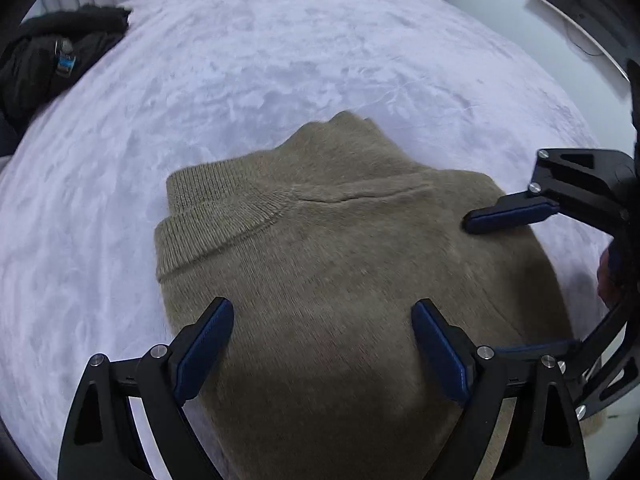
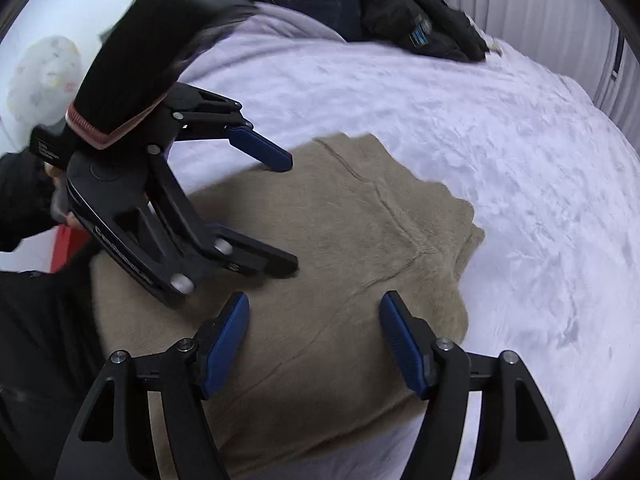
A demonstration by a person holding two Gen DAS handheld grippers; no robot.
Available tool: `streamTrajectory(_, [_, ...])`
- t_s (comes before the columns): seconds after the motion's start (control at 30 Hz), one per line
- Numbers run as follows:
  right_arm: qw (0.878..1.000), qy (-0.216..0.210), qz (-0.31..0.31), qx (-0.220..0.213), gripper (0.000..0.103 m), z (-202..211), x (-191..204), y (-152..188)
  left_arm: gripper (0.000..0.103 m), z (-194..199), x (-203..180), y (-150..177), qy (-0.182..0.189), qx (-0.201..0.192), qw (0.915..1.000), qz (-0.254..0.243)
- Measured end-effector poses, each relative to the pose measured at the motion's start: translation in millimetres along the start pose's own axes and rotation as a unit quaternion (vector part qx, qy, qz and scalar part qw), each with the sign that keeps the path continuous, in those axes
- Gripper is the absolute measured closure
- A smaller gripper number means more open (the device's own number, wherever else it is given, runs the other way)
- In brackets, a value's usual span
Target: Fold small clothes
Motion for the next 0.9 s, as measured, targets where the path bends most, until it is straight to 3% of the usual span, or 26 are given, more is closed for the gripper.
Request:
streamTrajectory(0.07, [0.999, 0.013, -0.018, 0.025, 0.030, -20.7, -19.1, 3.5, 0.011, -8.2, 8.7, -11.7, 0.013, 0.013, 0.9995, 0.027])
streamTrajectory(0.17, [0.997, -0.016, -0.072, 0.001, 0.030, -21.4, -39.5, 5.4, 0.011, 2.5, 10.5, -25.7, 0.018, 0.004, 0.9993, 0.034])
streamTrajectory(0.37, [0.999, 0.005, -0.052, -0.012, 0.027, -6.5, -37.2, -11.2, 0.011, -15.5, 16.5, -41.4, -0.013, 0.011, 0.9993, 0.032])
streamTrajectory(0.47, [0.997, 0.012, -0.077, 0.018, 0.024, -29.7, -41.3, -13.2, 0.010, -21.5, 12.2, -36.6, -0.035, 0.009, 0.9992, 0.018])
streamTrajectory(0.53, [0.997, 0.035, -0.063, 0.027, 0.023, -36.0, -35.6, -12.7, 0.010, -18.5, 8.4, -33.5, -0.050, 0.004, 0.9987, 0.005])
streamTrajectory(0.7, [0.994, 0.060, -0.088, 0.027, 0.023, -4.7, -19.3, -11.8, 0.010, 7.1, 3.8, -19.3, -0.045, -0.021, 0.9988, 0.006])
streamTrajectory(0.77, [0.995, 0.061, -0.081, 0.014, 0.022, 9.2, -4.1, -14.0, 0.010, 11.7, 2.1, -9.1, -0.048, -0.025, 0.9985, 0.002])
streamTrajectory(0.9, [0.995, 0.071, -0.055, 0.032, 0.022, 8.1, 29.5, -12.0, 0.010, 11.0, 4.1, 16.5, -0.060, -0.030, 0.9978, 0.000])
Point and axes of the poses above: each gripper's, at about its wrist camera, not at the fingertips, and z roughly against the way its jaws point, x to its left, y to its underside, the point moved 7 cm from there along -z, roughly the way its jaws point, and after that the axes turned 11 degrees about z, right-handed, at the moved point
